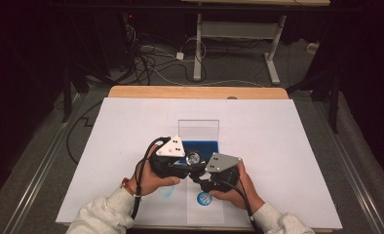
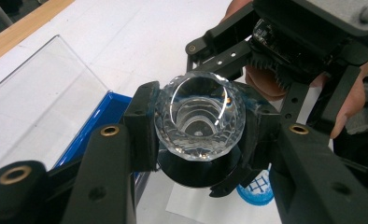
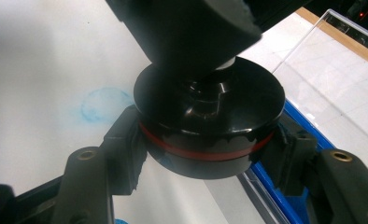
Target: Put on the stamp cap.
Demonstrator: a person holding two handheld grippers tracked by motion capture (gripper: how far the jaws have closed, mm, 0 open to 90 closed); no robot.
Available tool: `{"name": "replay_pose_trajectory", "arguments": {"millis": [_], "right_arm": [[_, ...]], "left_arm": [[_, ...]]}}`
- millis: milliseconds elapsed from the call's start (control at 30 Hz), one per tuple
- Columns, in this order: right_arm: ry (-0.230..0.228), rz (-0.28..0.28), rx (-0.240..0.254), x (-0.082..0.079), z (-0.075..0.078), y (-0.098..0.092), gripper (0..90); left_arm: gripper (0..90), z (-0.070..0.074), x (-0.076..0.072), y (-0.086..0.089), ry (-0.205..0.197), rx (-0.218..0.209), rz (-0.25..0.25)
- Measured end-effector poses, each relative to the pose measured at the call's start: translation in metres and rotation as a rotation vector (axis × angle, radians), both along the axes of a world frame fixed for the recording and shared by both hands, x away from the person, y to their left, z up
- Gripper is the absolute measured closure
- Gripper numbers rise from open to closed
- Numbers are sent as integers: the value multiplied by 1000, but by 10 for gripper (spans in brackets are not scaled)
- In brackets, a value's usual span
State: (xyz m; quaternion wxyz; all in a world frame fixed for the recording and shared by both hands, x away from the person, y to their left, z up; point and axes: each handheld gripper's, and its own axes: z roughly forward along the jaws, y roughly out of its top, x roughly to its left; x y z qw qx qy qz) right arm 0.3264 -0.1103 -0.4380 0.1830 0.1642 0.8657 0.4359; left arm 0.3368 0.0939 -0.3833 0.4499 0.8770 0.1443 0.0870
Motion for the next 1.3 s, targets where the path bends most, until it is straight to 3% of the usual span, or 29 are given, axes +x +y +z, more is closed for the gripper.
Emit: {"name": "replay_pose_trajectory", "arguments": {"millis": [233,733,900,1300], "right_arm": [[-4,-7,-10,-1,1,0,395],[6,0,5,0,0,-1,395],[-7,-1,8,-1,-3,0,394],[-4,-8,-4,0,-5,0,392]], "left_arm": [[545,-1,-4,-2,-21,-8,11],[544,-2,-6,-2,-19,-20,21],[544,-2,-7,-3,-29,11,20],[544,-4,-6,-3,-27,31,26]]}}
